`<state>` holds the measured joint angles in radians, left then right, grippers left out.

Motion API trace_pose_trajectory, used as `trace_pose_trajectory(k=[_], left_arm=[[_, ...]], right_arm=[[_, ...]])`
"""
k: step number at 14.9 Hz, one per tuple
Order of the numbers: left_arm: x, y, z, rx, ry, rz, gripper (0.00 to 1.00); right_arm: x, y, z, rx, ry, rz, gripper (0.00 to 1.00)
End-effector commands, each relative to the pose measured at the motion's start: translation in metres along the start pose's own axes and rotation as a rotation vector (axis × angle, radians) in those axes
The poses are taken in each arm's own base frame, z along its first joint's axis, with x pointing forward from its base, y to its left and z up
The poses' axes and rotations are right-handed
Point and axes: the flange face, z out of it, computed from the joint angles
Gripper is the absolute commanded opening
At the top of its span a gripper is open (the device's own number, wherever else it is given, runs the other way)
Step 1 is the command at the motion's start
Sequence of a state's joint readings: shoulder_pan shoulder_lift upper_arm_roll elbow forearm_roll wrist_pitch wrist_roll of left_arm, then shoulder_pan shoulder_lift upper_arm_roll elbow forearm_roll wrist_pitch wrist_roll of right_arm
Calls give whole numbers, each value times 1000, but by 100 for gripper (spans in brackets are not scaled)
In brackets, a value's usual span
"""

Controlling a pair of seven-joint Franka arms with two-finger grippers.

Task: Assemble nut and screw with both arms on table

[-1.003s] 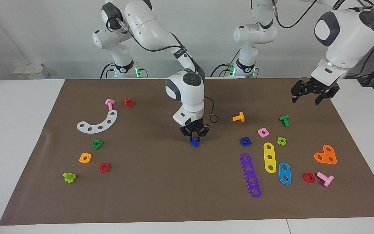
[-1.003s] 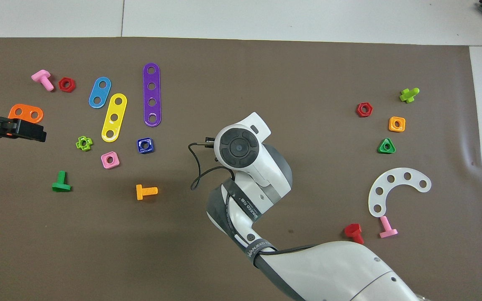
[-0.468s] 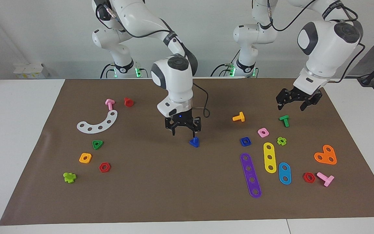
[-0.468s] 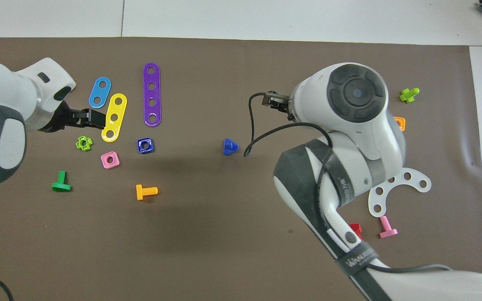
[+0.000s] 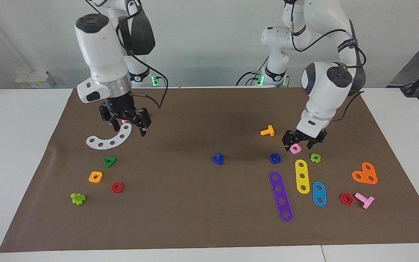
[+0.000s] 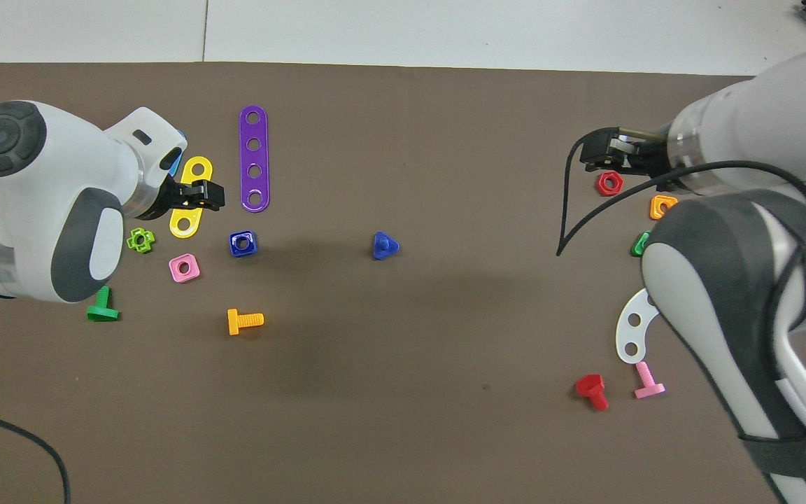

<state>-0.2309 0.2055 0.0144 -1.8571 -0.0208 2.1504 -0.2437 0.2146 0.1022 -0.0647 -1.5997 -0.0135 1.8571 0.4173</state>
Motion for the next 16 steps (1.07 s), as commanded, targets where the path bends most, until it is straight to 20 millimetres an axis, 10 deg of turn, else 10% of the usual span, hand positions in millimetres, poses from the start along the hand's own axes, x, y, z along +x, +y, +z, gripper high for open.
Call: trace_pose_trajectory(k=[1,7,16], left_arm=[[-2,14,37,3,0,-29,93],[-30,21,113,12,-13,-59,84],[-40,24,119,38,-77,-35,56]], right_arm=[[-9,44,-29,5,-45,-62,100],[-17,112,-62,-2,-134,-103,100],[-31,113,-54,-16,-201,-157,100]])
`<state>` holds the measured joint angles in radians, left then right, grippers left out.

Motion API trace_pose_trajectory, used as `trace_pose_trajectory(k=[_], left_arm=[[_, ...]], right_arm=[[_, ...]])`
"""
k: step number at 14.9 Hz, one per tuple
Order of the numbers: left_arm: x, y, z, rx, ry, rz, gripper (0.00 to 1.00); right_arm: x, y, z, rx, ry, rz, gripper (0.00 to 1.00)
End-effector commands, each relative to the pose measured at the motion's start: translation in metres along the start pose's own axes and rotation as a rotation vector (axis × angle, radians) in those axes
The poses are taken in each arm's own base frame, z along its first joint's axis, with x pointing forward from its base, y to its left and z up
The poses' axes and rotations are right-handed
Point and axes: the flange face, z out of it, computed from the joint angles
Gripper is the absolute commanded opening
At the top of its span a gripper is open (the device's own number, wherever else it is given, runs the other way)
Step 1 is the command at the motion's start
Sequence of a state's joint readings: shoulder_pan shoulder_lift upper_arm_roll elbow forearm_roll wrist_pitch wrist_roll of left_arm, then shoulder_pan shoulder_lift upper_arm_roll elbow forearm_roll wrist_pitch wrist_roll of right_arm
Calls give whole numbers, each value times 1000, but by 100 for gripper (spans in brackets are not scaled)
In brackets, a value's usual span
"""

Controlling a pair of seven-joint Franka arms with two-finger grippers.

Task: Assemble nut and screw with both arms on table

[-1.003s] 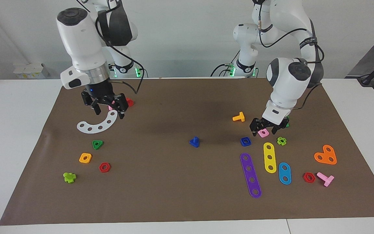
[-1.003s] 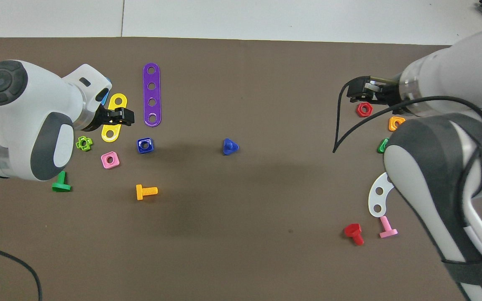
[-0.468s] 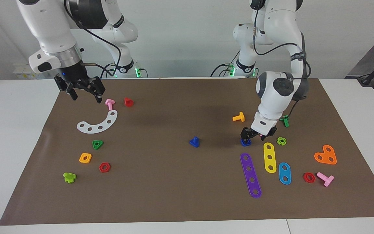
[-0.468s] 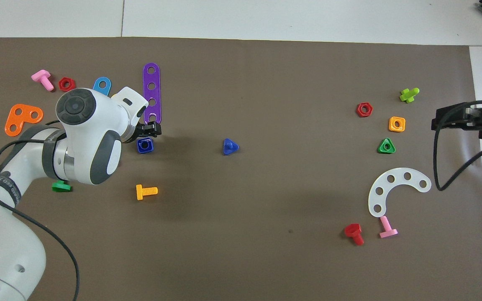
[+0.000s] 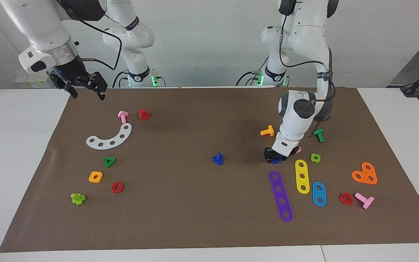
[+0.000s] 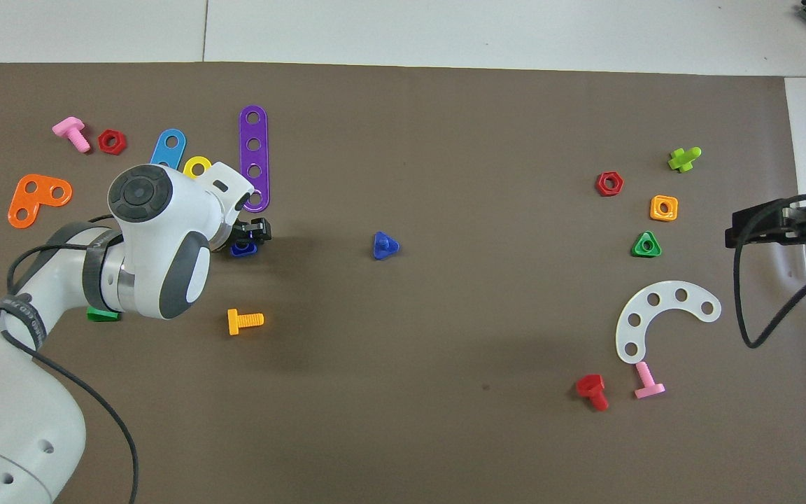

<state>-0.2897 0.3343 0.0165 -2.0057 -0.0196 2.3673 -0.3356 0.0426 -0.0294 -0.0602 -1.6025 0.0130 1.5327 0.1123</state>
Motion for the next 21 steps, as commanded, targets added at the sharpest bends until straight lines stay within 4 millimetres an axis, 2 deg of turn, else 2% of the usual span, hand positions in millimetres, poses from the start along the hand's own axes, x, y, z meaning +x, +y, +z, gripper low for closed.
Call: trace_pose_trajectory(k=[1,3,7,10,13,16,19,21], left_arm=[[-7,0,-7,22,-27,1,50],[-7,1,-9,29,-44,3,37],[-5,6,-14,27,-37,9,13],[12,16,-35,16,-12,6,10],[19,52,-55,17,-33,30,10],[17,102,-78,6,-22,-1,8],[6,154,-82,-13,-37,-28,7],[2,178,-87,-17,-41,-41,7]], right_arm=[[-4,-2,-2,2,-1,-35,100],[-4,-4,-11,-1,1,-40,100],[-8,-3,-4,4,-15,-26,100],[-8,-2,-4,9,-16,-29,100],[-8,-5,-4,10,-16,-36,100],[-8,-5,-4,10,-16,-36,100],[-8,-5,-4,10,-16,-36,100],[-8,-5,-4,10,-16,-36,100]])
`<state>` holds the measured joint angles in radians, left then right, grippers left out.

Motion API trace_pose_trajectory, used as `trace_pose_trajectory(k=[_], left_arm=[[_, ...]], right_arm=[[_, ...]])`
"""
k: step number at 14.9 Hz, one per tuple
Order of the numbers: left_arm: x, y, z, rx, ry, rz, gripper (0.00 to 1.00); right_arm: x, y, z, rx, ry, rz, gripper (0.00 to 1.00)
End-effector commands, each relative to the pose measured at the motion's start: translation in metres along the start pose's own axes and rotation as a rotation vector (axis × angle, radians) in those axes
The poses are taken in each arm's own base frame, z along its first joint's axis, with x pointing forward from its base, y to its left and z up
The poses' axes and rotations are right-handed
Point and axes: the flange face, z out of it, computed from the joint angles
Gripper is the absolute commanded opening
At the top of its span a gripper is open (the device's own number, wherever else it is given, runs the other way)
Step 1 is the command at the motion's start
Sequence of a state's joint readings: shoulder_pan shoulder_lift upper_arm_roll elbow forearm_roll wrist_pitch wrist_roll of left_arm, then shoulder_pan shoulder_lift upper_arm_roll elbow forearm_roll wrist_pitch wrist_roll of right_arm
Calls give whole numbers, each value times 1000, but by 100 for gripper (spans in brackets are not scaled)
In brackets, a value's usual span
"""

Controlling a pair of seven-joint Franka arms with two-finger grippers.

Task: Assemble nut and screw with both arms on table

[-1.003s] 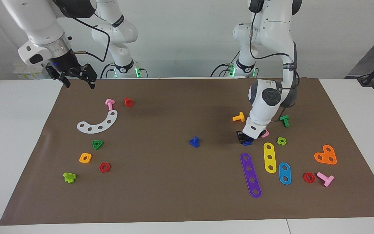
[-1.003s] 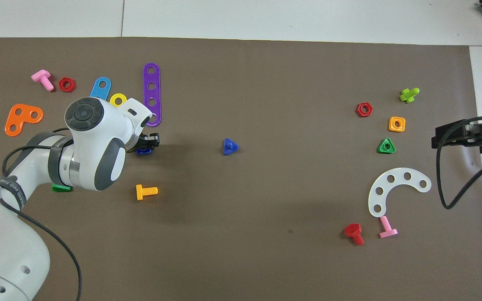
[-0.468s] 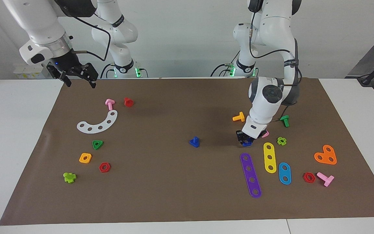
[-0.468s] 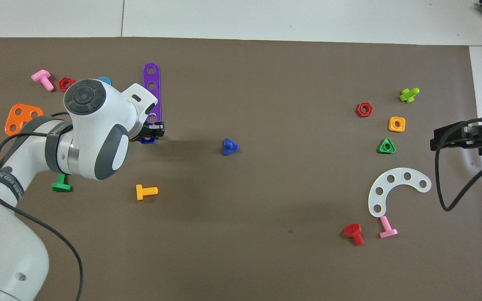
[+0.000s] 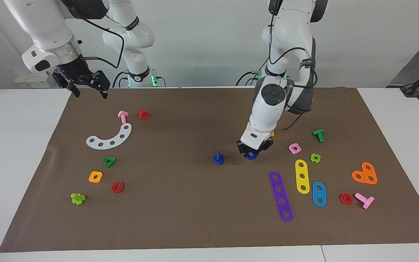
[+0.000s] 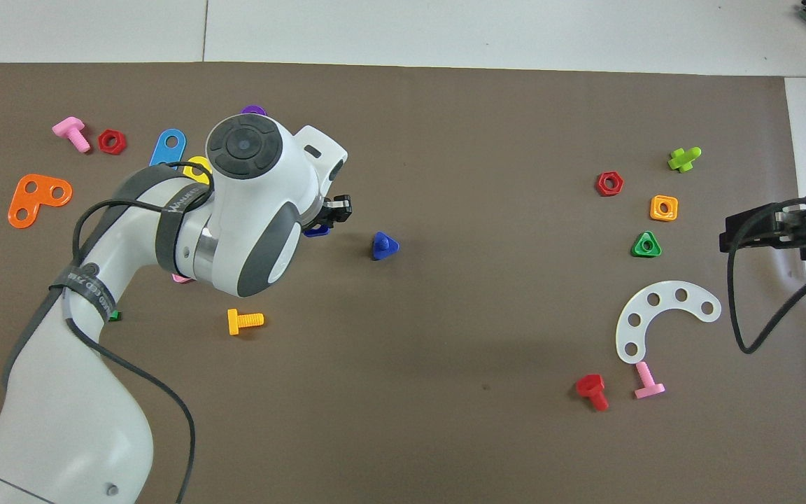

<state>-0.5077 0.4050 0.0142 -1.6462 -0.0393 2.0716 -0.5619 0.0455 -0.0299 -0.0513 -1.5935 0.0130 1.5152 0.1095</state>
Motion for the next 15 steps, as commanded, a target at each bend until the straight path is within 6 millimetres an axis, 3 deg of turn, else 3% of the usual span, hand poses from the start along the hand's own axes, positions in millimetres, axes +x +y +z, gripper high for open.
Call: trace_pose_trajectory(k=[1,3,15], left_arm=[[2,35,-1,-3,-26,-26,7],[-12,58,8,-2,-39,-17,7],[-38,95,19,-30,-41,19,7]], right_arm=[[-6,1,-1,11,-8,-21,100],[-6,1,-1,11,-8,-21,100],[-6,1,-1,11,-8,-21,100]])
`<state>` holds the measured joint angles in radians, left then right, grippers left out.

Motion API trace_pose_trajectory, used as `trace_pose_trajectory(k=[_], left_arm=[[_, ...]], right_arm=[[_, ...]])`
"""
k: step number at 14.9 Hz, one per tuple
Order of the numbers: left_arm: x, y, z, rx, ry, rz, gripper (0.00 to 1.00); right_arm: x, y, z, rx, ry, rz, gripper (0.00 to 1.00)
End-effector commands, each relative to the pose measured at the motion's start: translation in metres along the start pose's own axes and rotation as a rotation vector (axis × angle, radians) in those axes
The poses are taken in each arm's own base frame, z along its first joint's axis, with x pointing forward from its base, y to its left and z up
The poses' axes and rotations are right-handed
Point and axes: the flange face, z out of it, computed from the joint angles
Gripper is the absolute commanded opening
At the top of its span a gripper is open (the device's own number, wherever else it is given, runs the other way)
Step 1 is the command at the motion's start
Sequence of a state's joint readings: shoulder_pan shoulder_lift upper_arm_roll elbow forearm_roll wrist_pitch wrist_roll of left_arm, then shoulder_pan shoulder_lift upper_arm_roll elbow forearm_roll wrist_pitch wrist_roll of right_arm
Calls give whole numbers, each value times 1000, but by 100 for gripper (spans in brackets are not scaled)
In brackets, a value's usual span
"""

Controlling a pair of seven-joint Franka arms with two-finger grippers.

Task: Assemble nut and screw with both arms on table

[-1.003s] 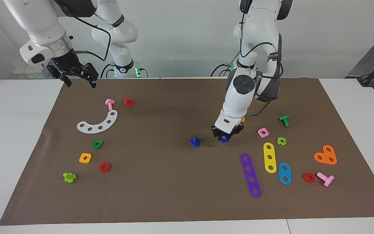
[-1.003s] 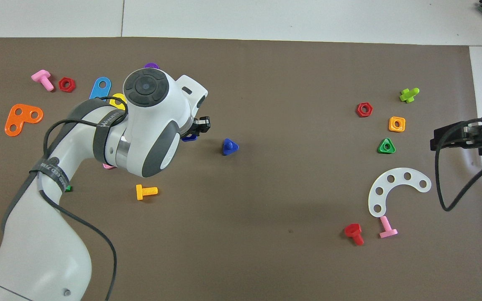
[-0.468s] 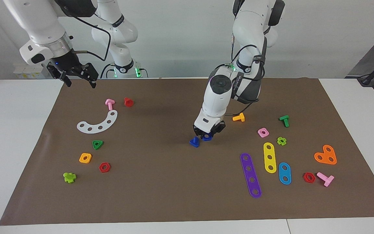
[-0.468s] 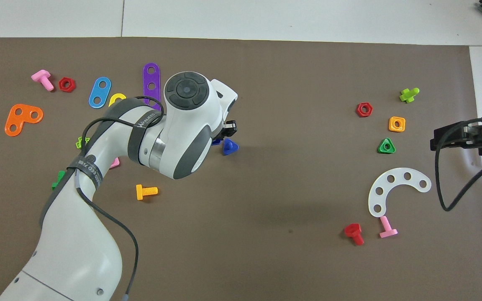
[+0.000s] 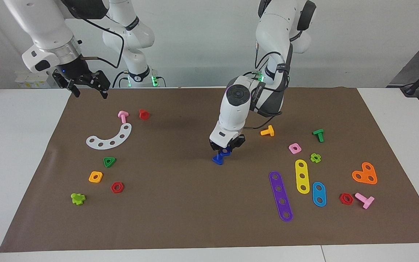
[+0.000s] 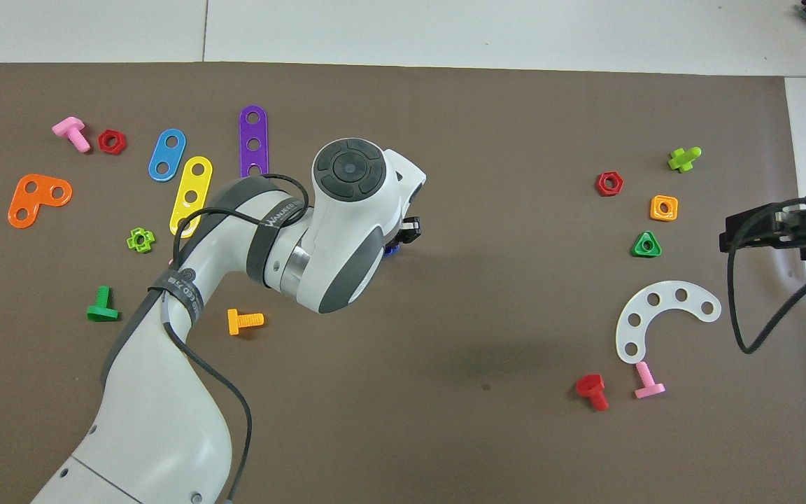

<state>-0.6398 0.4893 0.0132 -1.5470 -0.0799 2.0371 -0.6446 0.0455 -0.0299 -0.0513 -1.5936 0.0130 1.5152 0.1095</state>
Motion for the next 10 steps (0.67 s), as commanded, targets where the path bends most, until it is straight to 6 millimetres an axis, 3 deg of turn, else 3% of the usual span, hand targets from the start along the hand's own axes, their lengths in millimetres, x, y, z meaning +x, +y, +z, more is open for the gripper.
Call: trace_pose_trajectory(k=[1,10], left_arm=[[2,9,2,-15,3,-13,7],[5,11,20,-11,10,-12,6]], right_arm=[[-6,1,-1,11,-9,-21,100],[-6,1,-1,11,-9,-21,100]])
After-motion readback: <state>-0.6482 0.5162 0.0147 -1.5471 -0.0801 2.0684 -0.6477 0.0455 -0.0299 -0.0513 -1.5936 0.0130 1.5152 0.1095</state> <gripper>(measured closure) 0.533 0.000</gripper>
